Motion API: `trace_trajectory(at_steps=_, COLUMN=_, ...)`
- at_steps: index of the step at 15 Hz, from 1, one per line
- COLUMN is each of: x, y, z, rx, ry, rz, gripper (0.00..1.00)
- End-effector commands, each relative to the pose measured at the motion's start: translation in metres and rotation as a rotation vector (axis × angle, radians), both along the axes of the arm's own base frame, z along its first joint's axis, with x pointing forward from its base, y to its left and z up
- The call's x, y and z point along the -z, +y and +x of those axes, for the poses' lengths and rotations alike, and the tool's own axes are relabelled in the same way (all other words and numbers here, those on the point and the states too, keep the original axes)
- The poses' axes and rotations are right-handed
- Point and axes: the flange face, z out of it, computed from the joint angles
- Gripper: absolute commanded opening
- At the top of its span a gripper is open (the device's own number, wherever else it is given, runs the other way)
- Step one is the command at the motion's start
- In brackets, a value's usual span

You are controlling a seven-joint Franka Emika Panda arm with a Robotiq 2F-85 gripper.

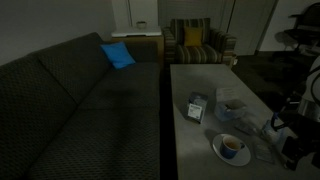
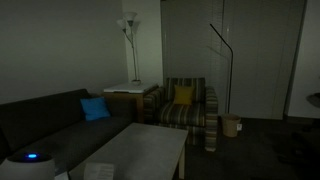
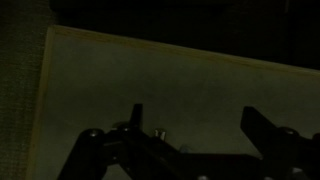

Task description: Put the spoon in the middle of the mug and the thing at the middle of the table

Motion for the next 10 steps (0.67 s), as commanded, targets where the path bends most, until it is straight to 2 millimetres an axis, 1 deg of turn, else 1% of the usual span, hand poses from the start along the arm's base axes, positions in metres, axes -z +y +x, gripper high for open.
trace_trajectory(at_steps=1, x=-0.002, y=0.002, z=0.0, rx=-0.012, ry=-0.008, rz=-0.037, gripper=1.0)
trace_trajectory(at_steps=4, x=0.003, y=0.0, z=0.006, rx=-0.049, ry=-0.032, rz=-0.092, gripper=1.0)
trace_trajectory(at_steps=6, x=0.008, y=0.01, z=0.005, rx=-0.078, ry=-0.048, rz=-0.117, gripper=1.0)
trace_trajectory(at_steps=10, x=0.019, y=0.016, z=0.018, rx=-0.143, ry=-0.077, rz=-0.107, gripper=1.0)
